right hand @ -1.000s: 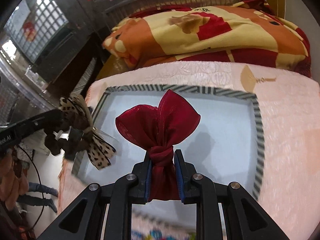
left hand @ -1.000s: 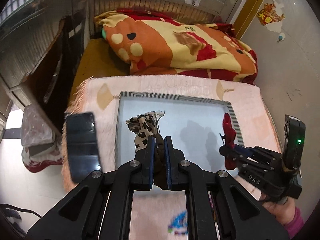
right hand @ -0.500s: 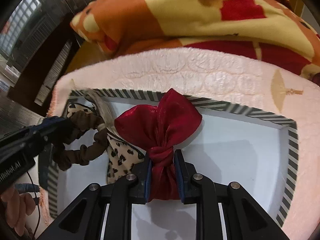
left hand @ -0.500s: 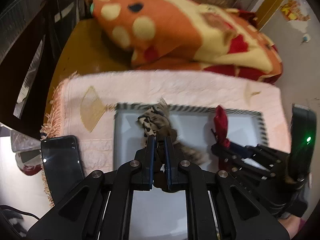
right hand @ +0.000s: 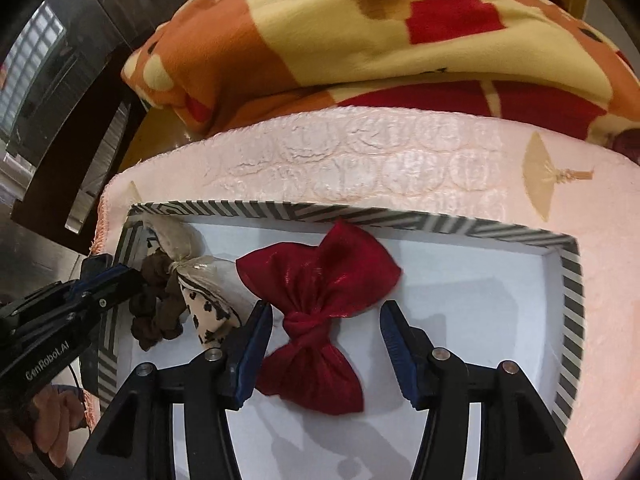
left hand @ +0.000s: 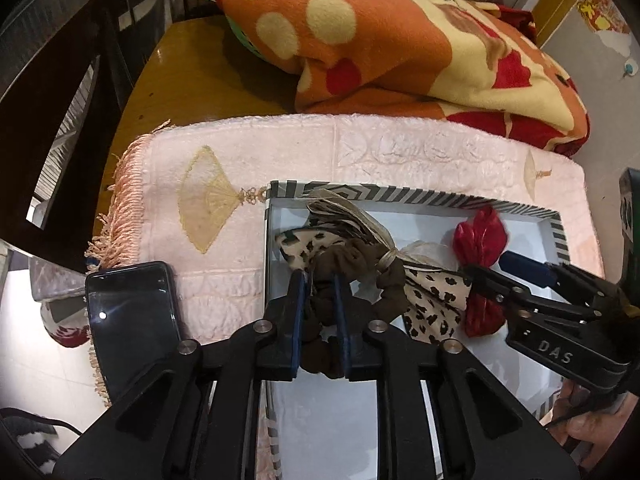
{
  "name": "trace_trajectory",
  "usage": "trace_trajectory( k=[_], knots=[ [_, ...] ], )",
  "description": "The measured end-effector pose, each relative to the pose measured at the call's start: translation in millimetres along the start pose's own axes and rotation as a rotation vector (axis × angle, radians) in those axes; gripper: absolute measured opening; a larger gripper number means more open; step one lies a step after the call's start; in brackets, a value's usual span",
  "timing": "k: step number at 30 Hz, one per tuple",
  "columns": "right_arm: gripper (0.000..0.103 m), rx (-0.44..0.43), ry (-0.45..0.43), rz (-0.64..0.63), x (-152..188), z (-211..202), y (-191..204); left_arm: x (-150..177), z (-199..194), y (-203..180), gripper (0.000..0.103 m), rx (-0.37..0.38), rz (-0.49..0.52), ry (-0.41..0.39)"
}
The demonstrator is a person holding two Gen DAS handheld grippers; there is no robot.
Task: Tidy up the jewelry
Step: 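Carry both bows into the striped tray and open both tools to release them, then withdraw both tools from the tray back toward the bead bracelets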
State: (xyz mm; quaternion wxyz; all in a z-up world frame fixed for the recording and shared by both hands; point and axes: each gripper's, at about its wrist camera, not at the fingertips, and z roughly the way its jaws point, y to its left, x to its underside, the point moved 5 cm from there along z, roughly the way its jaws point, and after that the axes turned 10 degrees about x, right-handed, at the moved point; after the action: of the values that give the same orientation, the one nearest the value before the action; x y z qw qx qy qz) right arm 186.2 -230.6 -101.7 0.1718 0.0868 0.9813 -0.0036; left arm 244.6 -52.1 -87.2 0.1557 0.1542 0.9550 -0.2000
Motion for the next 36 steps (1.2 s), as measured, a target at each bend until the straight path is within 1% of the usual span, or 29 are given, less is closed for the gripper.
trace_trajectory(
  k=[2,3,4,5,7,9,12,14,17,19,20,22,26,28,33,36],
  knots=[
    [0.056,-0.009,-0.010,0.012,2.6,-6.6,-4.4,0.2,-4.2,-1.8,0.024,-0.002,-0.001,-0.009],
    [0.056,-0.007,-0.017,0.018,5.0,-10.7,-6.7,0.9,-6.5,-2.7,0.031,-0.004,-0.002,-0.012],
    [0.056,-0.001,-0.020,0.021,7.1,-13.7,-8.9,1.8,-9.4,-4.4,0.035,-0.006,-0.002,-0.017],
    [0.056,0.003,-0.023,0.026,6.7,-15.7,-8.5,2.2,-11.5,-6.3,0.038,-0.009,-0.001,-0.022],
    [0.057,-0.011,-0.034,0.039,11.9,-25.0,-12.1,4.4,-17.0,-11.1,0.047,-0.032,0.006,-0.035],
    [0.057,-0.009,-0.044,0.043,9.4,-30.2,-10.4,8.9,-24.4,-13.7,0.047,-0.045,-0.005,-0.048],
    [0.063,-0.007,-0.067,0.036,13.9,-41.6,-12.7,17.0,-35.1,-17.4,0.047,-0.080,-0.021,-0.067],
    [0.064,-0.010,-0.078,0.039,18.5,-50.8,-10.5,22.9,-43.0,-21.3,0.047,-0.101,-0.021,-0.083],
    [0.066,-0.025,-0.106,0.038,28.9,-66.1,-9.0,35.5,-59.6,-26.7,0.047,-0.138,-0.011,-0.114],
    [0.068,-0.036,-0.121,0.041,39.8,-81.5,-13.2,44.2,-68.6,-29.9,0.047,-0.146,-0.012,-0.127],
    [0.068,-0.042,-0.126,0.042,42.3,-82.2,-8.4,51.1,-74.1,-32.4,0.047,-0.151,-0.016,-0.132],
    [0.068,-0.056,-0.143,0.042,58.2,-97.9,-12.2,61.4,-82.4,-36.0,0.047,-0.156,-0.020,-0.141],
    [0.070,-0.061,-0.170,0.028,87.1,-119.5,-16.8,92.1,-102.4,-47.8,0.047,-0.179,-0.024,-0.166],
    [0.072,-0.059,-0.187,0.020,106.3,-132.7,-20.1,106.3,-109.3,-53.9,0.047,-0.185,-0.029,-0.174],
    [0.076,-0.056,-0.202,0.002,149.6,-152.1,-24.9,152.3,-126.1,-68.2,0.048,-0.198,-0.041,-0.184],
    [0.077,-0.065,-0.195,-0.008,173.6,-158.0,-27.2,179.8,-131.6,-74.1,0.048,-0.201,-0.050,-0.176]
  ],
)
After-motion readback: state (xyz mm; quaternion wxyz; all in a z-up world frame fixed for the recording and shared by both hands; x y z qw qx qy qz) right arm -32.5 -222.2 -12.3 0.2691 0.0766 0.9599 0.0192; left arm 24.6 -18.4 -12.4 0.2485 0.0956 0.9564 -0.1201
